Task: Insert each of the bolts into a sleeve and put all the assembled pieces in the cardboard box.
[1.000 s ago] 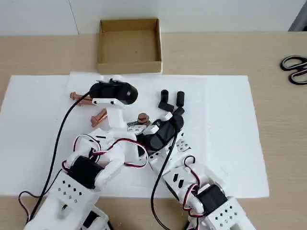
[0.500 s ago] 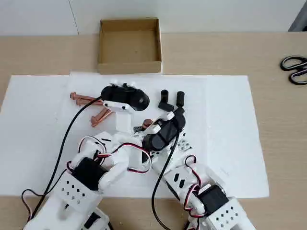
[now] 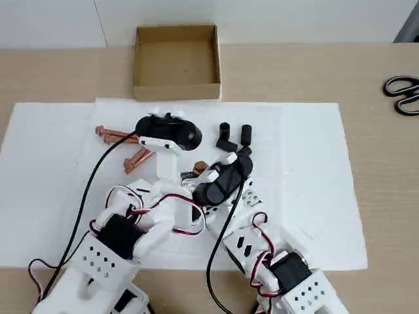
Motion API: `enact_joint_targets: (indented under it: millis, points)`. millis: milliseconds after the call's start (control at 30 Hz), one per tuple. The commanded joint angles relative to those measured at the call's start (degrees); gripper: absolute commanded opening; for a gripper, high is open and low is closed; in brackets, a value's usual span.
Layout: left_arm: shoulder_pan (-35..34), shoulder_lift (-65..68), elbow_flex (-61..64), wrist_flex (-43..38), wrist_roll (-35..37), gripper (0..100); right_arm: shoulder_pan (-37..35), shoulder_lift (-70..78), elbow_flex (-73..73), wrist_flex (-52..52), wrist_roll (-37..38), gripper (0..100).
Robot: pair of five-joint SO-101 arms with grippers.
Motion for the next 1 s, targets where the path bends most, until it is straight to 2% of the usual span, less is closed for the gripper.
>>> enact_joint_targets:
  millis: [0,200,400,533,633,967]
  points:
    - [-0.4,-1.1,-0.1,1.3,0.8,23,0.0,-0.5,-0.6,-0.9,-0.1,0.4]
    - [-0.5,-1.1,-0.5,1.8,1.9,23,0.0,-0.5,-0.6,-0.9,-0.1,0.4]
    - [-0.5,-1.1,-4.8,10.7,1.9,32,0.8,-0.5,-0.6,-0.9,-0.1,0.4]
    - [-0.5,-1.1,-5.2,14.0,1.2,33,2.1,-0.5,-0.6,-0.9,-0.1,0.4]
    - [-0.5,-1.1,-5.3,16.2,-2.1,33,2.2,-0.5,-0.6,-0.9,-0.1,0.4]
    - [-0.5,-1.1,-5.3,19.1,-5.3,33,10.1,0.1,-1.8,-0.5,-0.2,0.4]
